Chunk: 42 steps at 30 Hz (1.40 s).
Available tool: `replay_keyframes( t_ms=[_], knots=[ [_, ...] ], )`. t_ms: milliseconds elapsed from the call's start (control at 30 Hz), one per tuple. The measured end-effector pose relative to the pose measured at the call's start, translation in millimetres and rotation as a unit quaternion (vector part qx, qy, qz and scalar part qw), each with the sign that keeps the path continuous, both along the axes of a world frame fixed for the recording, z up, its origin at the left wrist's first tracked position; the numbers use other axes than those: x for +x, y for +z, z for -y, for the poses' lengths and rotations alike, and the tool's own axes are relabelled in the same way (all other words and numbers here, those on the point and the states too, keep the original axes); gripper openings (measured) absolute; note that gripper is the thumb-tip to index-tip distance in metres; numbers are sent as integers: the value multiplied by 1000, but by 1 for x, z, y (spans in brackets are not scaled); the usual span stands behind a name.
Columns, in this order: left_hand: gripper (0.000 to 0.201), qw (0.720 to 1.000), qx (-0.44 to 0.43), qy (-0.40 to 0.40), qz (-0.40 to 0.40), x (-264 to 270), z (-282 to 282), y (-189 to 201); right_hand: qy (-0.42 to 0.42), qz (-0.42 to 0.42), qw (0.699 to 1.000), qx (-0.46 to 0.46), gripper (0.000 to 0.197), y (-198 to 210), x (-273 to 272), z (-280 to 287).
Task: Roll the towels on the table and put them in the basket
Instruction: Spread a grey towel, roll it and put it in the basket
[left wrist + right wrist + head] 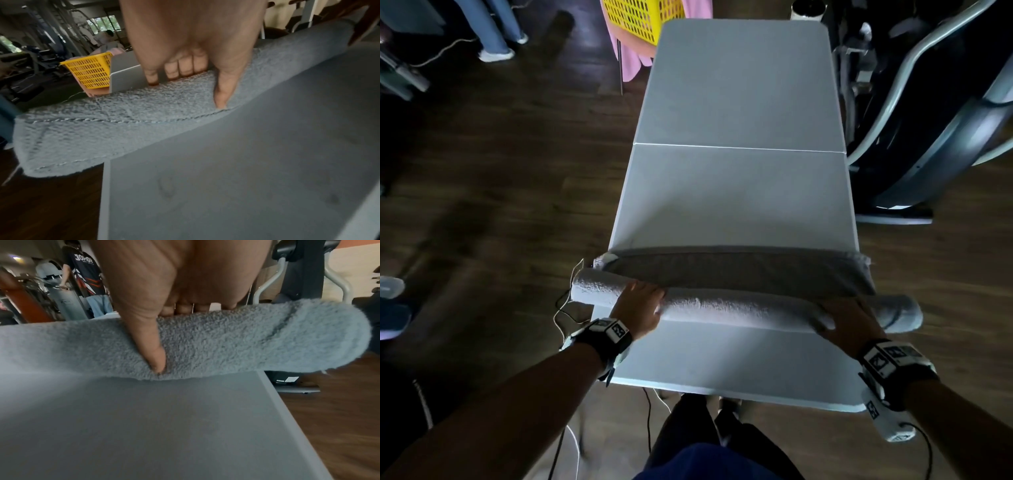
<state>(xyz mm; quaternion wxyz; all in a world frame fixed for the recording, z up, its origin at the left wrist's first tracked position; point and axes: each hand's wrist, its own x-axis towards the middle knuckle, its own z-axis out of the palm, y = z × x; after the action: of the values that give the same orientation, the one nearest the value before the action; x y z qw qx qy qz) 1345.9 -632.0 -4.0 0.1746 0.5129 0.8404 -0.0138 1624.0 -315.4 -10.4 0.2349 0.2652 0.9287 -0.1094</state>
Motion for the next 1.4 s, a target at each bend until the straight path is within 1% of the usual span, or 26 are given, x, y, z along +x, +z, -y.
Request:
replay_keyframes(
  t_ms=[33,133,200,267,333,367,400,433,500,533,600,633,700,733,800,867,967,1000,1033,1067,1133,1200,1233,1300,1333,1400],
  knots=[
    [13,1000,-10,1,-2,0,-2,3,-7,0,1000,-14,63,3,-1,0],
    [29,1000,-2,9,-19,-11,-14,7,-19,15,999,-25,50,13,-14,-3],
    [39,998,25,24,-53,-18,-19,1,-30,-34,999,7,56,14,-18,-10],
    [46,997,24,42,-68,-18,-19,-5,-56,-77,995,23,62,10,-13,-14],
    [52,997,39,13,-67,-15,-13,-13,-52,-78,995,35,73,7,-7,-14],
    [54,998,34,2,-51,-13,-11,-13,-38,-71,996,36,73,5,-5,-15],
    [51,999,20,1,-35,-12,-11,-11,-28,-44,998,39,67,2,-4,-16],
    [41,999,14,7,-30,-13,-11,-10,-20,-30,999,35,61,0,-5,-18],
    [24,999,7,10,-47,-17,-19,-6,-2,-19,1000,21,60,5,-12,-22],
    [29,999,-1,8,-48,-20,-25,-2,8,-27,999,24,58,10,-19,-23],
    [55,999,-13,-3,-53,-31,-38,-2,8,-61,996,66,45,16,-32,-27],
    [66,998,-25,9,-53,-36,-44,-2,-6,-81,993,84,42,17,-35,-30],
    [68,998,-19,59,-31,-43,-47,-10,-31,-104,990,86,51,15,-39,-35],
    [70,998,-9,64,-21,-44,-47,-14,-31,-114,990,72,58,11,-38,-36],
    [79,999,-13,18,-37,-43,-41,-21,-6,-105,993,51,70,1,-32,-35],
    [71,998,1,-18,-60,-45,-38,-25,3,-91,995,42,67,-4,-29,-35],
    [39,997,48,-25,-63,-50,-47,-22,-16,-76,997,26,48,-8,-37,-38],
    [32,997,45,-25,-57,-53,-52,-20,-14,-73,997,36,43,-7,-43,-39],
    [32,997,38,-25,-58,-56,-57,-16,-13,-82,995,51,39,-6,-50,-42],
    [41,998,23,-19,-59,-59,-65,-14,-24,-94,994,59,40,-4,-57,-45],
    [60,998,9,28,-62,-62,-78,-14,-57,-153,985,60,53,-2,-66,-48],
    [67,996,52,55,-46,-53,-89,-18,-62,-221,972,54,59,-1,-77,-38],
    [71,996,70,41,-41,-43,-95,-21,-47,-243,967,53,58,-3,-83,-28],
    [80,996,65,4,-56,-23,-107,-28,-5,-238,970,51,68,-14,-96,-9],
    [84,997,55,-1,-62,-16,-113,-32,2,-216,975,51,73,-20,-103,-3],
    [86,997,26,-13,-71,-16,-122,-33,-7,-162,985,64,74,-26,-115,-5]
  ],
)
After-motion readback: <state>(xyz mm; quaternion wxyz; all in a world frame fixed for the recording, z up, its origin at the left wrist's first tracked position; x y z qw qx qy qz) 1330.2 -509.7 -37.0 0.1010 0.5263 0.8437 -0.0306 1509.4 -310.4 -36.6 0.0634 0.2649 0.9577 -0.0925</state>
